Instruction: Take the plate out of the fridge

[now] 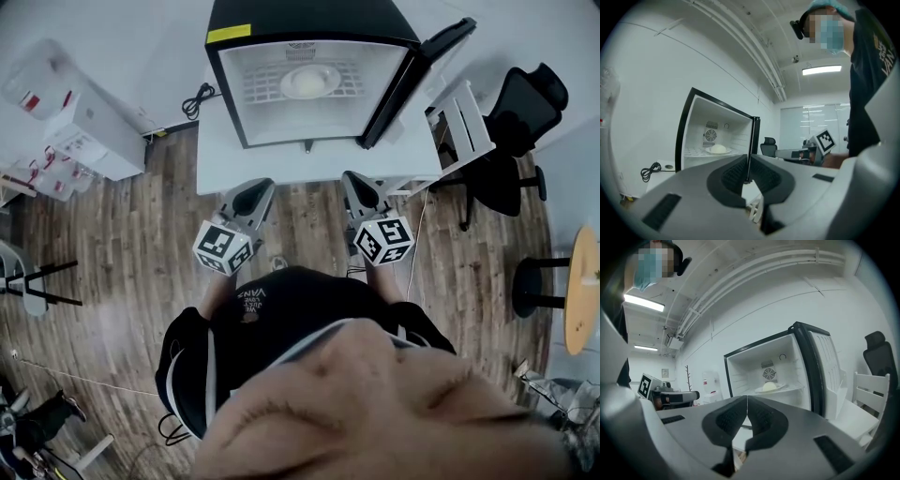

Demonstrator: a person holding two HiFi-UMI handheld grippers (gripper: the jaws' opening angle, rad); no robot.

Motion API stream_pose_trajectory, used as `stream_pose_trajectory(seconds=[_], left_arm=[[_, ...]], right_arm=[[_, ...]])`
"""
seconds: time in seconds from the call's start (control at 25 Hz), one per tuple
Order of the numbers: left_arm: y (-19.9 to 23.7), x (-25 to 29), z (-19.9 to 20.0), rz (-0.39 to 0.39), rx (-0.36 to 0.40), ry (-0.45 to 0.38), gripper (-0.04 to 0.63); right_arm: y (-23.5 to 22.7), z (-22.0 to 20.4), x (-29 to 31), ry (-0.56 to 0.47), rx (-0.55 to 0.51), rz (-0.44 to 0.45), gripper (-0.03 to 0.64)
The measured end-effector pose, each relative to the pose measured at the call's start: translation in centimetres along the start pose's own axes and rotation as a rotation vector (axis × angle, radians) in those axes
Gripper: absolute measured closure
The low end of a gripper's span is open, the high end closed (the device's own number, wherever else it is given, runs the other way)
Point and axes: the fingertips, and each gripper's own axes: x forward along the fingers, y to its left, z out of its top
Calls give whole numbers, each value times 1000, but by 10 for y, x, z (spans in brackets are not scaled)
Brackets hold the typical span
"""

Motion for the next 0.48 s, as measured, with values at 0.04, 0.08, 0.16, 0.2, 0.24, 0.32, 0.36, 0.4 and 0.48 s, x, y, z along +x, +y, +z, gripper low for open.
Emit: stream_pose_trajectory(seconds=[0.04, 0.08, 0.16, 0.2, 0.24, 0.32, 0.36, 0.4, 0.48], left_arm=[[6, 1, 1, -7, 0, 1, 566], [12, 3, 2, -15, 0, 1, 566], [24, 6, 3, -29, -3, 3, 566], [29, 7, 3, -37, -4, 5, 566], [33, 9, 3, -46, -5, 7, 566], [37, 12, 2, -68, -4, 10, 566], [39, 13, 2, -81, -4, 11, 566], [39, 14, 3, -95, -2, 11, 566], [41, 16, 3, -117, 2, 14, 566]], right_arm=[[0, 1, 5, -4, 1, -9, 604], [0, 2, 11, -7, 1, -18, 604], [-1, 3, 21, -12, 2, -37, 604], [-1, 3, 25, -14, 3, -48, 604], [-1, 3, 29, -16, 4, -59, 604], [-1, 4, 36, -20, 1, -79, 604], [-1, 4, 39, -22, -2, -88, 604], [0, 5, 41, -24, -6, -96, 604], [2, 6, 46, -26, -7, -104, 604]])
